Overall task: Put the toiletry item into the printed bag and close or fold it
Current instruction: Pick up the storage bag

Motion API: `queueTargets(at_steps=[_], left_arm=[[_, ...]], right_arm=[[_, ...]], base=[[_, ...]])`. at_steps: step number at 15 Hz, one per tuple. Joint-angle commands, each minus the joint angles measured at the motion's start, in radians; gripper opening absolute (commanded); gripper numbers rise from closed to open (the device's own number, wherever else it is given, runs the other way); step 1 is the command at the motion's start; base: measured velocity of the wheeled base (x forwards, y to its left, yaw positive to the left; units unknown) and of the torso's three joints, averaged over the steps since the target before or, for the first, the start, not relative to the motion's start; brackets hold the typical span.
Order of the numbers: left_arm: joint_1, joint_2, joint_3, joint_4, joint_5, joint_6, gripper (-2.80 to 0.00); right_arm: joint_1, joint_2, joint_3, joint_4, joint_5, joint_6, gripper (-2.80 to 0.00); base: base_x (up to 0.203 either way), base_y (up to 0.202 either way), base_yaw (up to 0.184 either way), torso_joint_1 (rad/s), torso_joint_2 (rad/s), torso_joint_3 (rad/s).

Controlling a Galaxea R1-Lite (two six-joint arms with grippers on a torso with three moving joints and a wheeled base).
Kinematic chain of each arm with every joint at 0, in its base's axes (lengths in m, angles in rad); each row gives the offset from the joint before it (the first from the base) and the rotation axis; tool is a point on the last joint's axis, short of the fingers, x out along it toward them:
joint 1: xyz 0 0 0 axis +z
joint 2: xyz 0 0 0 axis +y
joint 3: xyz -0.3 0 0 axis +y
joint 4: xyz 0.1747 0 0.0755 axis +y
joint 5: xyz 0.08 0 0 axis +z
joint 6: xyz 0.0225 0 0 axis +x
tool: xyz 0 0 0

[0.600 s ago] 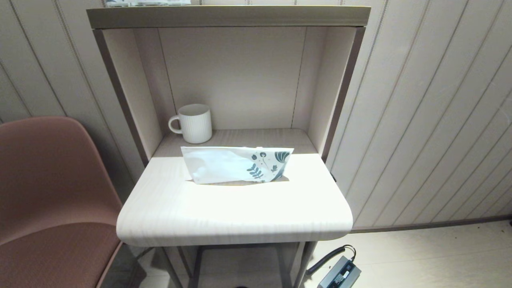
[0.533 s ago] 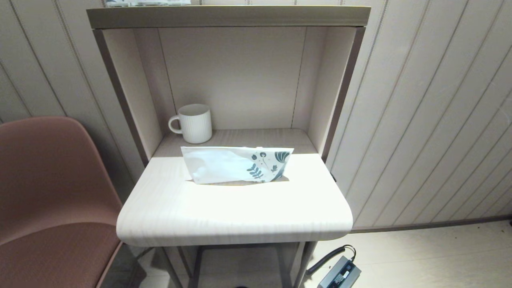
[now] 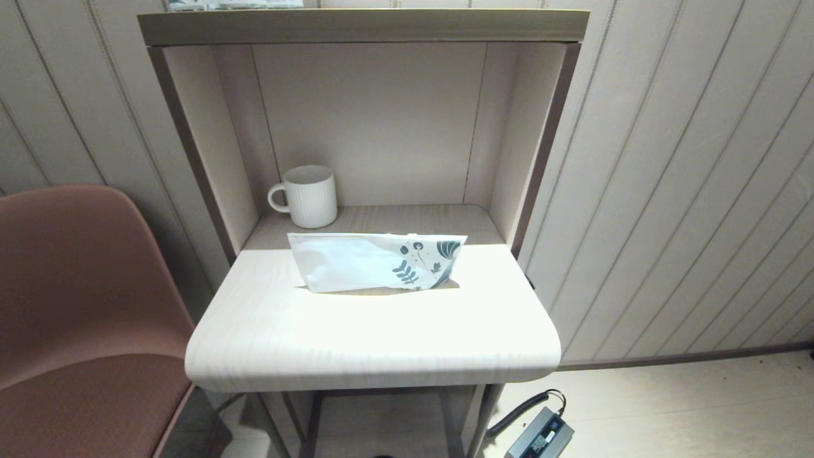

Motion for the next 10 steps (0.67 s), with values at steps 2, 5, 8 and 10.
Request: queueTargets(at_steps=[2,5,8,10], left_arm=[[0.000,0.001,0.000,0.000,0.000,0.004,-2.80],[0.000,0.001,0.000,-0.001,-0.001,0.001,-2.80],[0.000,0.001,0.000,-0.001,-0.001,0.000,-2.80],[0.000,0.001,-0.002,0.007,-0.001,0.003,-2.80]], right_arm=[[-0.001,0.081,-0.266,0.101,0.035,-0.004,-2.80],[0.002,0.380,-0.554,0.182,0.075,-0.002,-2.80],[0.022,0.743,-0.786,0.209,0.099,0.033,-2.80],[0.103,0.968,-0.887,0.219,0.127,0.072,-2.80]], base=[[0.000,0.000,0.000,0.000,0.00,0.000],[0.000,0.000,0.000,0.000,0.00,0.000],[0.000,0.000,0.000,0.000,0.00,0.000],[0.000,0.000,0.000,0.000,0.00,0.000]])
